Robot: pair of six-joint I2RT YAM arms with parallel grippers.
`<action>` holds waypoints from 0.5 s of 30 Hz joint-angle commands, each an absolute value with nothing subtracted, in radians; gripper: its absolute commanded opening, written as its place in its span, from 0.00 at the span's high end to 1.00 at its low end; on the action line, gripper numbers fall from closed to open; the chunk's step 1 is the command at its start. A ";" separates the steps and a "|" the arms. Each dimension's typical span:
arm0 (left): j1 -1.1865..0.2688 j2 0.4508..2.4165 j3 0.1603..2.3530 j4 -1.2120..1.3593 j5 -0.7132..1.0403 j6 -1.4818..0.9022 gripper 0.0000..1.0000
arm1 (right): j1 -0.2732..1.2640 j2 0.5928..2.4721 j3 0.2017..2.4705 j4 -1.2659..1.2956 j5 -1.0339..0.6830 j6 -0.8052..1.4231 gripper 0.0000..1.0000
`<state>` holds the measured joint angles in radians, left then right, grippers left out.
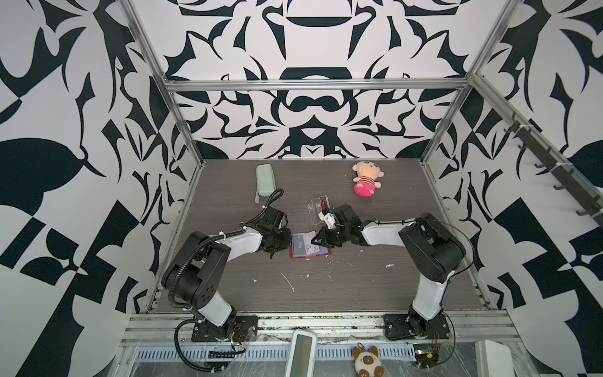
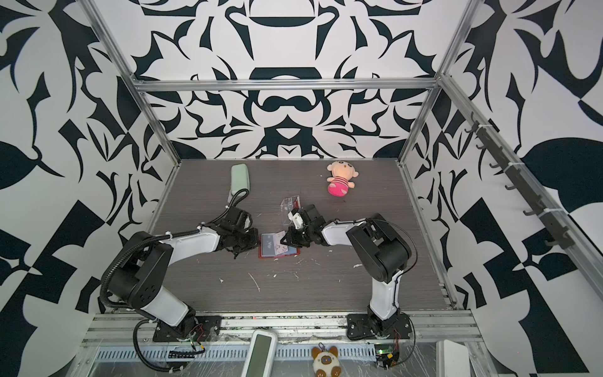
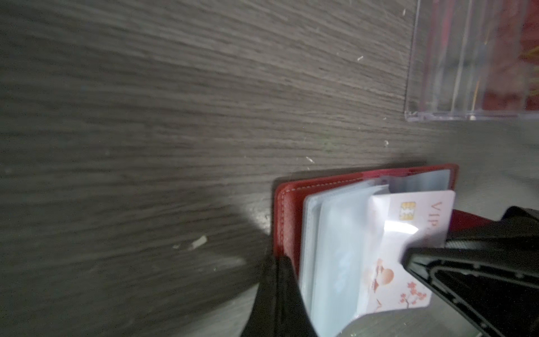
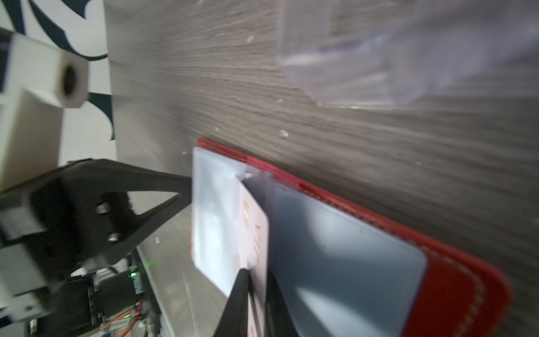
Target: Put the credit cards into the card holder
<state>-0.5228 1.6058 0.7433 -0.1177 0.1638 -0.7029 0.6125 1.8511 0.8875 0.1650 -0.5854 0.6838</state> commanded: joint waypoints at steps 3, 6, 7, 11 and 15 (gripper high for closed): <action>-0.537 1.638 0.701 -0.169 0.152 -0.708 1.00 | 0.623 1.821 0.889 0.040 -0.497 0.654 0.75; -0.538 1.642 0.704 -0.169 0.156 -0.707 1.00 | 0.628 1.815 0.902 0.012 -0.481 0.642 0.72; -0.538 1.643 0.704 -0.169 0.155 -0.707 1.00 | 0.631 1.812 0.906 0.004 -0.474 0.640 0.72; -0.538 1.647 0.704 -0.169 0.155 -0.706 1.00 | 0.642 1.807 0.923 -0.032 -0.441 0.630 0.70; -0.540 1.644 0.702 -0.172 0.157 -0.707 1.00 | 0.657 1.804 0.942 -0.064 -0.416 0.626 0.71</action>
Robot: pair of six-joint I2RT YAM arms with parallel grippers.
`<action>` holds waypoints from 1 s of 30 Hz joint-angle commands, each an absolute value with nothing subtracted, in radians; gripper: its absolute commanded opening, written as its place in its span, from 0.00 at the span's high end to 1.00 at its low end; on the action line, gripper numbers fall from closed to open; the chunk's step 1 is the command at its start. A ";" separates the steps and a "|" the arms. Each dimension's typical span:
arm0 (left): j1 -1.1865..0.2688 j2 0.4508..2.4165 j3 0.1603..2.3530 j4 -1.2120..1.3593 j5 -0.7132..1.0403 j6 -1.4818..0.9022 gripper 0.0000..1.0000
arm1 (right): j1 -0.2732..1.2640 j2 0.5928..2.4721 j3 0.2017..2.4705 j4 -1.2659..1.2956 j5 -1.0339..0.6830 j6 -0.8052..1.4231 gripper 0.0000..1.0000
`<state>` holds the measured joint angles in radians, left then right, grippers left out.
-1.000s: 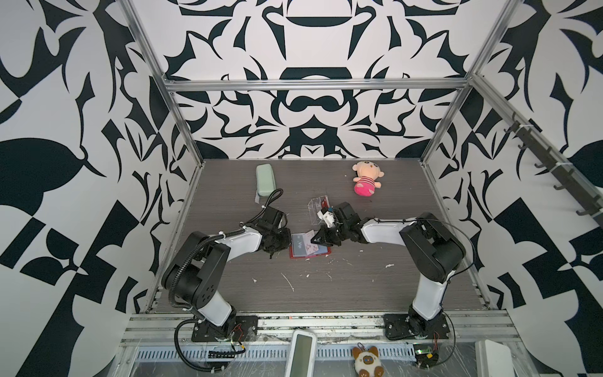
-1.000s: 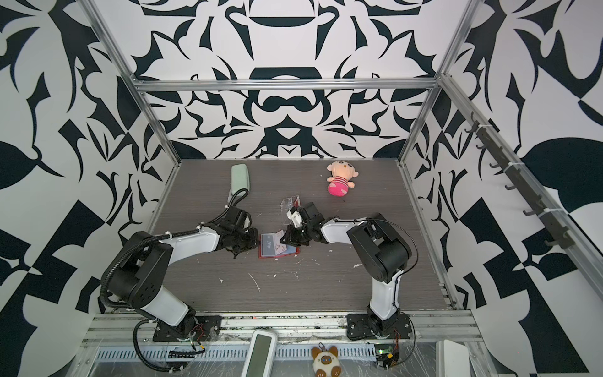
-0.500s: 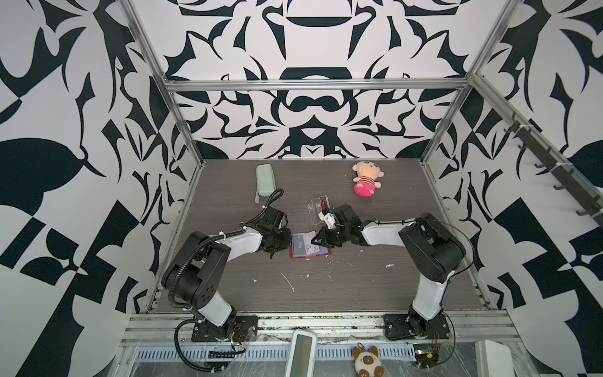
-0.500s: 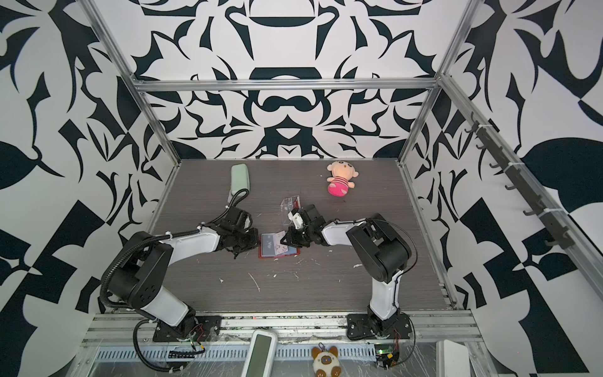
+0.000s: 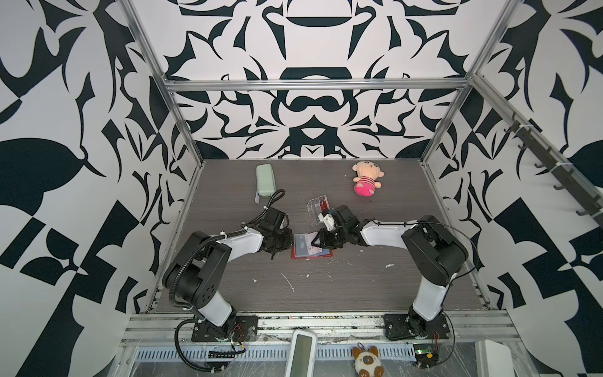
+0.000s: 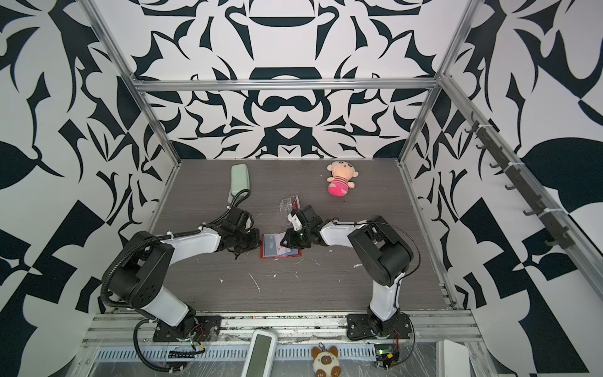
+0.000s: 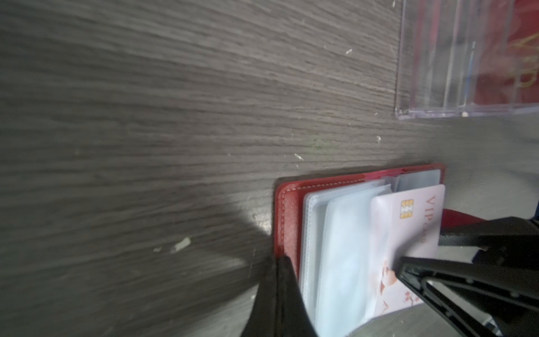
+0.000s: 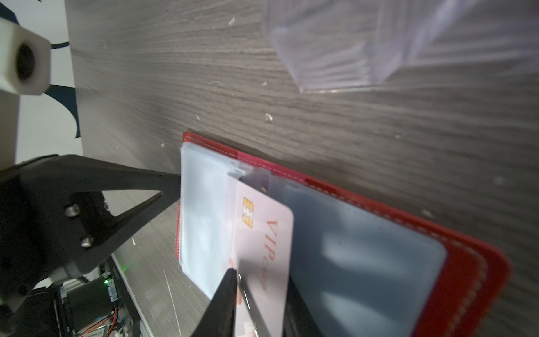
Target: Put the credit cards into the card holder
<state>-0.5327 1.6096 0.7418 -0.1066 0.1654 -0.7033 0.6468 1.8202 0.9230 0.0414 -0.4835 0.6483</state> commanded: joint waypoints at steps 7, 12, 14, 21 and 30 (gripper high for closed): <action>-0.549 1.641 0.702 -0.172 0.162 -0.712 1.00 | 0.698 1.799 0.994 -0.169 -0.316 0.596 0.66; -0.552 1.639 0.701 -0.173 0.162 -0.713 1.00 | 0.721 1.787 1.027 -0.239 -0.246 0.577 0.60; -0.552 1.639 0.700 -0.173 0.160 -0.713 1.00 | 0.728 1.777 1.035 -0.261 -0.220 0.571 0.55; -0.554 1.642 0.696 -0.172 0.156 -0.714 1.00 | 0.744 1.760 1.071 -0.332 -0.130 0.553 0.44; -0.555 1.644 0.695 -0.171 0.155 -0.715 1.00 | 0.759 1.725 1.082 -0.357 -0.088 0.539 0.42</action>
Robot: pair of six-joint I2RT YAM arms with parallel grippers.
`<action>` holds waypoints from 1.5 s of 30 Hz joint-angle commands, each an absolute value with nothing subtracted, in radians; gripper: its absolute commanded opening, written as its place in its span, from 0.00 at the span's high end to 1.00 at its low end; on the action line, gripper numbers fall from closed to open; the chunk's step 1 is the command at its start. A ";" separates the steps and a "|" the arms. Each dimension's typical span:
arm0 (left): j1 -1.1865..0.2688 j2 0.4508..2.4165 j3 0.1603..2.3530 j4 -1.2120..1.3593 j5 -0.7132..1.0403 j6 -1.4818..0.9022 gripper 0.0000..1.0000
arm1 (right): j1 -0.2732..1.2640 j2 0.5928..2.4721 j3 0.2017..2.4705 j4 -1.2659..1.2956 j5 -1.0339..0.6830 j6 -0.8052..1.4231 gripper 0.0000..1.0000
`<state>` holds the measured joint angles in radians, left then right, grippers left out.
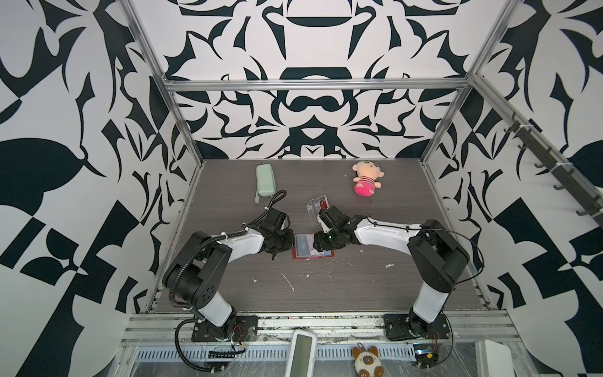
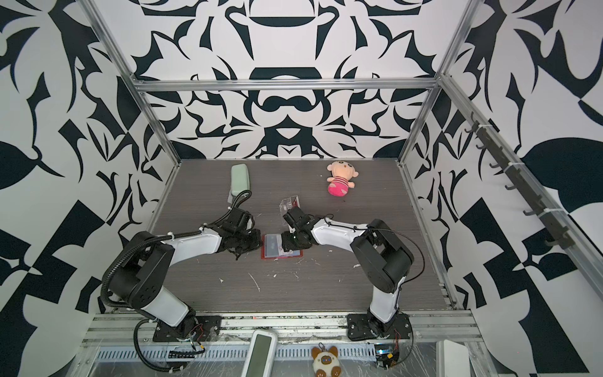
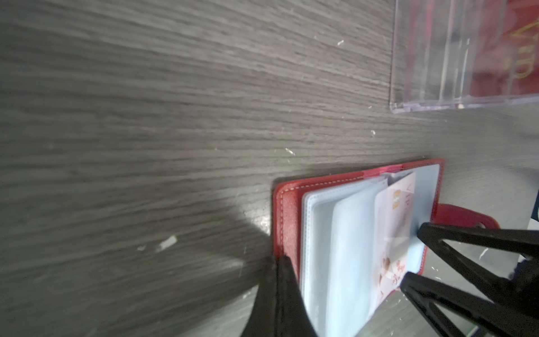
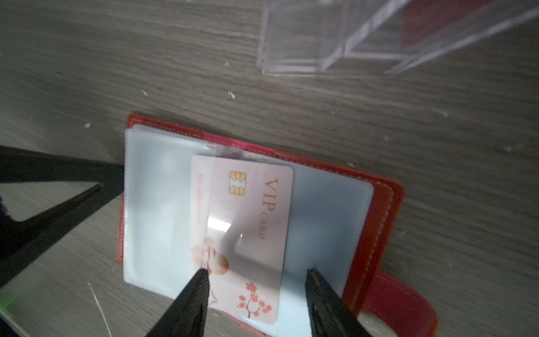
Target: Put the credit cards into the card holder
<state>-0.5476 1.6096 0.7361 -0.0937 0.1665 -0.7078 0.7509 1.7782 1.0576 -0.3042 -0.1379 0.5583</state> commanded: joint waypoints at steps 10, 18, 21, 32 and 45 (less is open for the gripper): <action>-0.557 1.645 0.695 -0.170 0.154 -0.716 1.00 | 0.783 1.712 1.117 -0.433 0.012 0.517 0.55; -0.557 1.643 0.693 -0.170 0.155 -0.716 1.00 | 0.795 1.784 1.178 -0.502 0.059 0.512 0.85; -0.557 1.641 0.693 -0.172 0.154 -0.716 1.00 | 0.802 1.809 1.197 -0.526 0.078 0.511 0.91; -0.557 1.642 0.695 -0.172 0.152 -0.716 1.00 | 0.812 1.870 1.237 -0.572 0.088 0.502 0.99; -0.557 1.638 0.695 -0.175 0.152 -0.715 1.00 | 0.815 1.914 1.252 -0.560 -0.001 0.492 1.00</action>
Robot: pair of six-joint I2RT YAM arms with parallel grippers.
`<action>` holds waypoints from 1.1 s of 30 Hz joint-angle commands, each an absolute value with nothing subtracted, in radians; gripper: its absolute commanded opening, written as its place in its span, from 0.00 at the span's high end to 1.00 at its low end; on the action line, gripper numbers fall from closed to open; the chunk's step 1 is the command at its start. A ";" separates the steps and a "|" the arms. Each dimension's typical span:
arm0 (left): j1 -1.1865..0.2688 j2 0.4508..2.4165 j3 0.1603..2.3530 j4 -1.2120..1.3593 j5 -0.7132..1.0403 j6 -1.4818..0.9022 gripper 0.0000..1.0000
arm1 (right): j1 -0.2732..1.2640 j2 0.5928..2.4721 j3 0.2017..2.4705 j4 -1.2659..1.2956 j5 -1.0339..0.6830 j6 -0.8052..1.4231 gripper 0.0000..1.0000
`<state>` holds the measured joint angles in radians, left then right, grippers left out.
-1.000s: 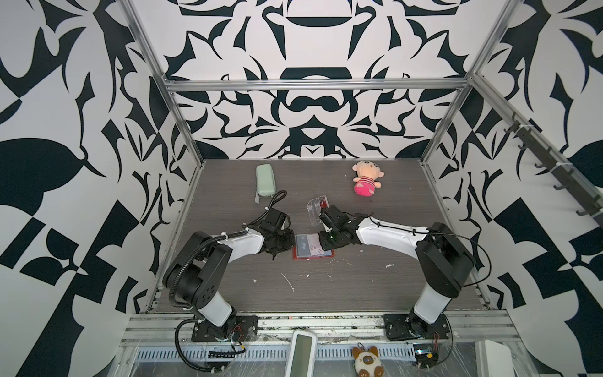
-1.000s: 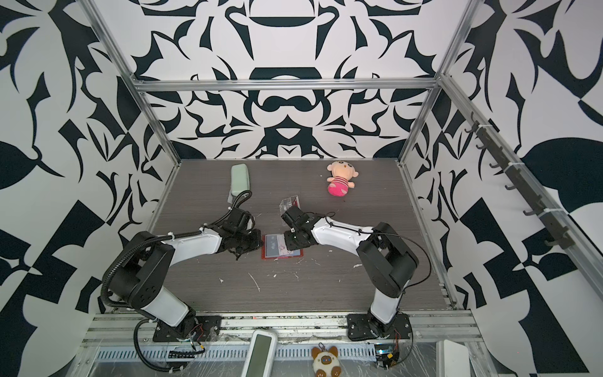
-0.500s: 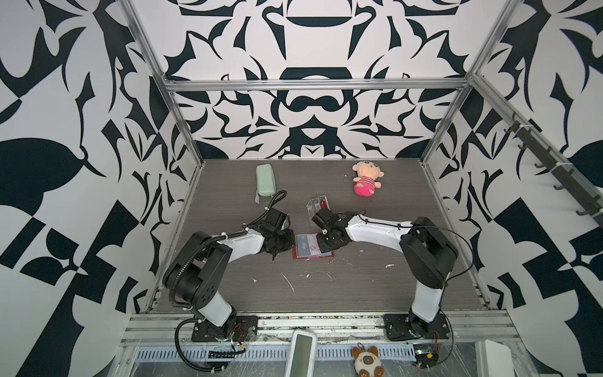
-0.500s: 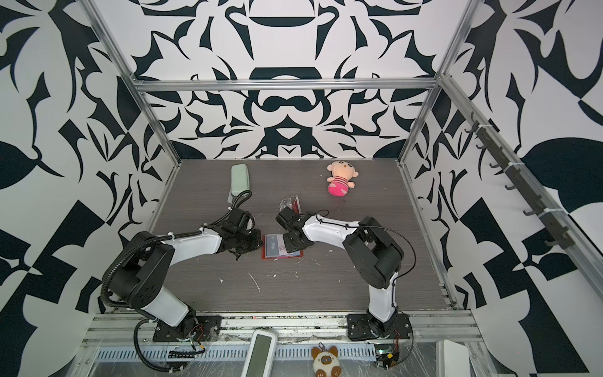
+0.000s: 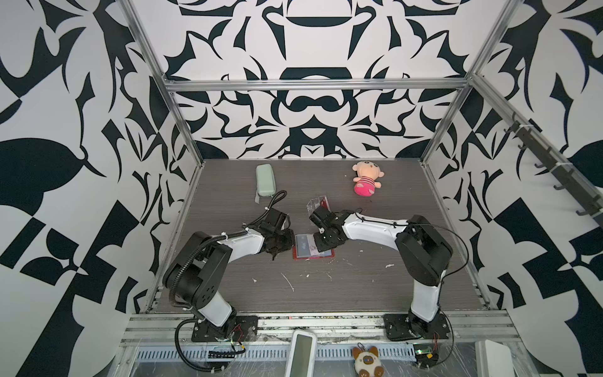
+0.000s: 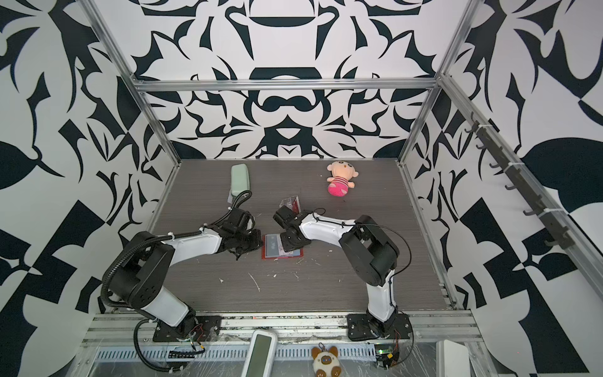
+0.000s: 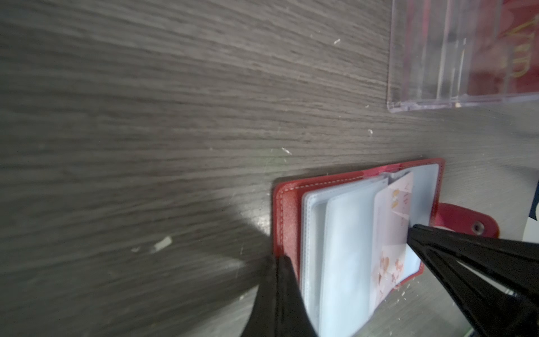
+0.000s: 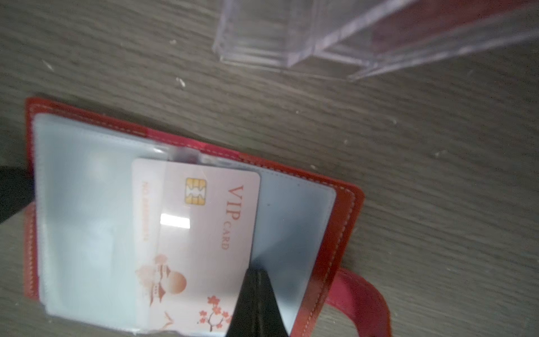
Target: Put the credit cards into the card holder
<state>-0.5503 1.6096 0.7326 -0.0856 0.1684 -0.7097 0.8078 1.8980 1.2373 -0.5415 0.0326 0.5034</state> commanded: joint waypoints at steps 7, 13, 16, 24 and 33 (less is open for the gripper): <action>-0.557 1.642 0.697 -0.175 0.153 -0.715 1.00 | 0.814 1.916 1.242 -0.531 -0.037 0.491 1.00; -0.557 1.645 0.698 -0.173 0.155 -0.715 1.00 | 0.815 1.924 1.236 -0.496 -0.070 0.496 1.00; -0.557 1.646 0.698 -0.174 0.155 -0.715 1.00 | 0.815 1.927 1.232 -0.484 -0.073 0.499 1.00; -0.557 1.649 0.695 -0.170 0.157 -0.715 1.00 | 0.814 1.930 1.226 -0.452 -0.089 0.508 1.00; -0.558 1.651 0.692 -0.169 0.159 -0.713 1.00 | 0.815 1.909 1.214 -0.420 -0.112 0.511 1.00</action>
<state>-0.5503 1.6104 0.7326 -0.0856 0.1692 -0.7097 0.8074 1.9144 1.2324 -0.4419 -0.0795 0.5014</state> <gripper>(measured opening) 0.047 0.044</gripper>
